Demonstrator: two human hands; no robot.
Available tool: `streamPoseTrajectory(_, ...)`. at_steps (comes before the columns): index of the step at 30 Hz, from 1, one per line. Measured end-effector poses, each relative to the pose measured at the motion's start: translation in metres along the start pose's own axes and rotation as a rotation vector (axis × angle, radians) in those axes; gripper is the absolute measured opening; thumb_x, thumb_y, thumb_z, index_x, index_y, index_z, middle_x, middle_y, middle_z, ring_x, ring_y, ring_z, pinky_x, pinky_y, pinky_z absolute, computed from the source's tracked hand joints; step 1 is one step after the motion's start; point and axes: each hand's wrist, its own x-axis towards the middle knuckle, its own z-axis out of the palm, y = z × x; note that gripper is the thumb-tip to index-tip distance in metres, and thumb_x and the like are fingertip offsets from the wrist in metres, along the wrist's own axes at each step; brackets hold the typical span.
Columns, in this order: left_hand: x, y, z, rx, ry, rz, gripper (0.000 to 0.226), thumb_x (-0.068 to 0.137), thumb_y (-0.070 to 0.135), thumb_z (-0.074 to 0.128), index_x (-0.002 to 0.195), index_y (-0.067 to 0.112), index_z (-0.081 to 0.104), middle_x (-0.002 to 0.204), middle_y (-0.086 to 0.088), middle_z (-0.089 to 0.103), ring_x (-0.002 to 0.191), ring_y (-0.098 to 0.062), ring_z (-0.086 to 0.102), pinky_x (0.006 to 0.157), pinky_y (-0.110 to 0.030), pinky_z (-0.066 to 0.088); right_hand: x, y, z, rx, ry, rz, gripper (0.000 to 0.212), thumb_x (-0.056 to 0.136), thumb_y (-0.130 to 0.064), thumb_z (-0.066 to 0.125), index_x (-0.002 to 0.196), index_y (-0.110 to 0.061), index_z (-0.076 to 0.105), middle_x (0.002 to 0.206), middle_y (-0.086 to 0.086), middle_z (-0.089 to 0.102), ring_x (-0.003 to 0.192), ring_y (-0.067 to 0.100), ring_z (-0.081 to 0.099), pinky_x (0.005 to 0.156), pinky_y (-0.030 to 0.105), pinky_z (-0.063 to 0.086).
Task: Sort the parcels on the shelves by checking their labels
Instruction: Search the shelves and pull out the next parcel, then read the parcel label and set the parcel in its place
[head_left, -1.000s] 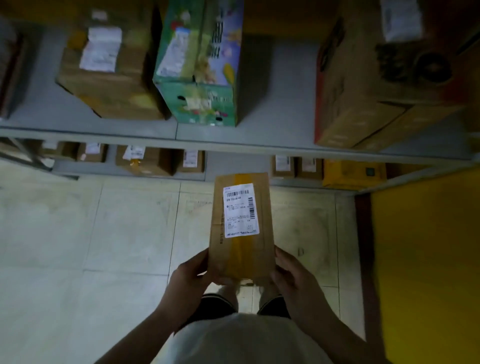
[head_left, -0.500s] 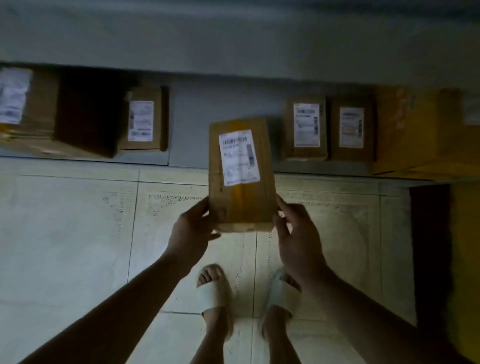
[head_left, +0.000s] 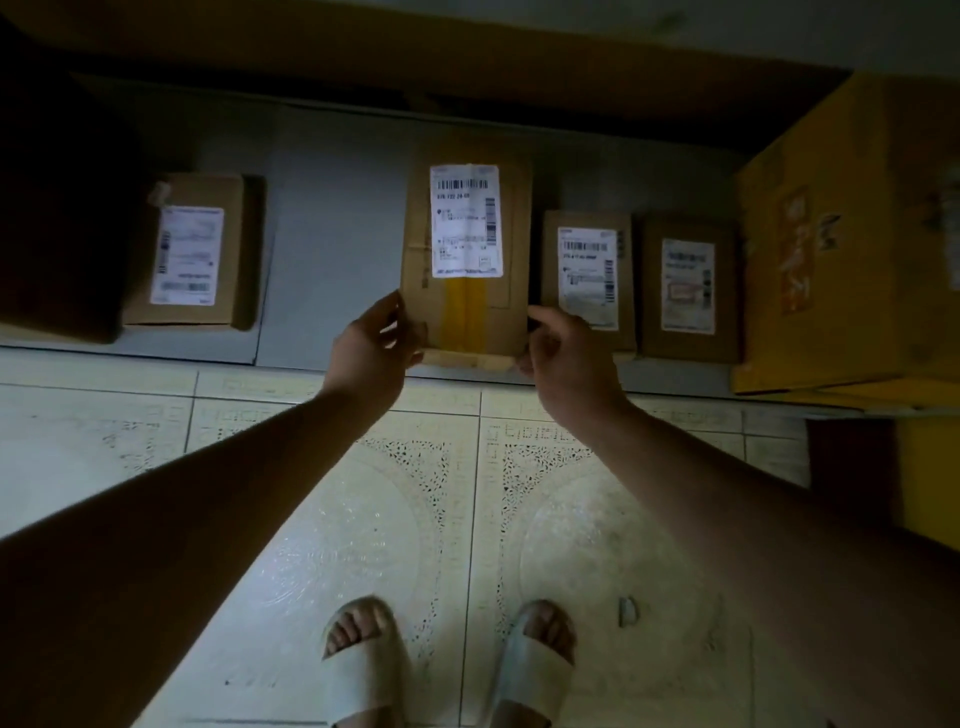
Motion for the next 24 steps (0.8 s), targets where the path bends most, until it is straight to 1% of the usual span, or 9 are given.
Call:
streamPoseTrajectory(3, 0.015, 0.007, -0.001, -0.014, -0.006, -0.01, 0.045, 0.103, 0.024, 0.054, 0.148, 0.027, 0.049, 0.138, 0.005, 0.063, 0.113, -0.012, 0.068, 0.094, -0.038, 0.06, 0.015, 0.0, -0.016, -0.239, 0.043, -0.222, 0.037, 0.101, -0.009, 0.051, 0.138, -0.01, 0.053, 0.114, 0.011, 0.064, 0.1, 0.021, 0.065, 0.085, 0.037, 0.058)
streamPoseTrajectory(5, 0.017, 0.009, -0.004, -0.019, -0.017, -0.043, 0.052, 0.103, 0.034, 0.053, 0.153, 0.028, 0.04, 0.147, 0.002, 0.056, 0.119, -0.015, 0.065, 0.094, -0.041, 0.059, 0.031, 0.012, -0.03, -0.517, 0.054, -0.312, 0.051, 0.099, -0.016, 0.056, 0.148, -0.012, 0.041, 0.141, 0.013, 0.05, 0.126, 0.027, 0.054, 0.102, 0.042, 0.051)
streamPoseTrajectory(7, 0.012, 0.005, -0.005, -0.076, 0.038, -0.12, 0.059, 0.104, 0.044, 0.048, 0.158, 0.027, 0.03, 0.158, -0.003, 0.044, 0.133, -0.023, 0.054, 0.097, -0.045, 0.056, 0.042, 0.034, -0.041, -0.769, -0.1, -0.23, 0.076, 0.097, -0.024, 0.059, 0.159, -0.014, 0.016, 0.166, 0.012, 0.016, 0.153, 0.034, 0.018, 0.123, 0.051, 0.023)
streamPoseTrajectory(9, 0.0, -0.004, -0.001, -0.197, 0.132, -0.195, 0.054, 0.107, 0.044, 0.039, 0.156, 0.025, 0.031, 0.16, -0.005, 0.038, 0.139, -0.027, 0.046, 0.102, -0.05, 0.052, 0.035, 0.057, -0.044, -0.918, -0.267, -0.149, 0.093, 0.097, -0.026, 0.06, 0.16, -0.016, -0.008, 0.168, 0.006, -0.016, 0.155, 0.03, -0.011, 0.122, 0.045, 0.0)
streamPoseTrajectory(12, -0.029, -0.024, 0.011, -0.266, 0.243, -0.293, 0.04, 0.109, 0.04, 0.033, 0.142, 0.021, 0.043, 0.142, -0.006, 0.05, 0.126, -0.023, 0.052, 0.102, -0.053, 0.052, -0.006, 0.078, -0.03, -0.943, -0.3, -0.116, 0.103, 0.094, -0.025, 0.061, 0.156, -0.015, -0.022, 0.164, 0.006, -0.031, 0.152, 0.029, -0.021, 0.126, 0.045, -0.001)
streamPoseTrajectory(15, -0.063, -0.048, 0.038, -0.147, 0.206, -0.399, 0.022, 0.107, 0.028, 0.04, 0.12, 0.016, 0.052, 0.122, -0.003, 0.06, 0.111, -0.023, 0.059, 0.101, -0.053, 0.052, -0.043, 0.088, -0.015, -0.911, -0.261, -0.144, 0.1, 0.095, -0.031, 0.06, 0.158, -0.015, -0.016, 0.165, 0.007, -0.026, 0.154, 0.029, -0.015, 0.127, 0.044, 0.008)
streamPoseTrajectory(18, -0.082, -0.057, 0.078, -0.028, -0.067, -0.462, 0.03, 0.101, 0.019, 0.055, 0.13, 0.016, 0.056, 0.137, -0.009, 0.06, 0.121, -0.03, 0.059, 0.102, -0.044, 0.05, -0.044, 0.089, -0.022, -0.827, 0.025, -0.22, 0.073, 0.096, -0.034, 0.055, 0.158, -0.014, 0.023, 0.167, 0.013, 0.012, 0.152, 0.031, 0.023, 0.116, 0.042, 0.035)
streamPoseTrajectory(21, -0.073, -0.044, 0.105, -0.04, -0.229, -0.445, 0.058, 0.095, 0.019, 0.066, 0.148, 0.021, 0.043, 0.152, -0.007, 0.049, 0.135, -0.029, 0.051, 0.101, -0.034, 0.037, -0.023, 0.097, -0.032, -0.467, 0.26, 0.134, 0.052, 0.099, -0.037, 0.054, 0.142, -0.01, 0.042, 0.142, 0.015, 0.047, 0.118, 0.031, 0.057, 0.08, 0.037, 0.055)
streamPoseTrajectory(24, -0.048, -0.028, 0.118, -0.088, -0.301, -0.377, 0.069, 0.097, 0.02, 0.065, 0.157, 0.027, 0.031, 0.161, -0.004, 0.037, 0.147, -0.026, 0.037, 0.112, -0.041, 0.031, -0.012, 0.107, -0.028, -0.002, -0.019, 0.504, 0.061, 0.102, -0.057, 0.04, 0.147, -0.015, 0.039, 0.141, 0.01, 0.053, 0.115, 0.033, 0.061, 0.077, 0.037, 0.053)
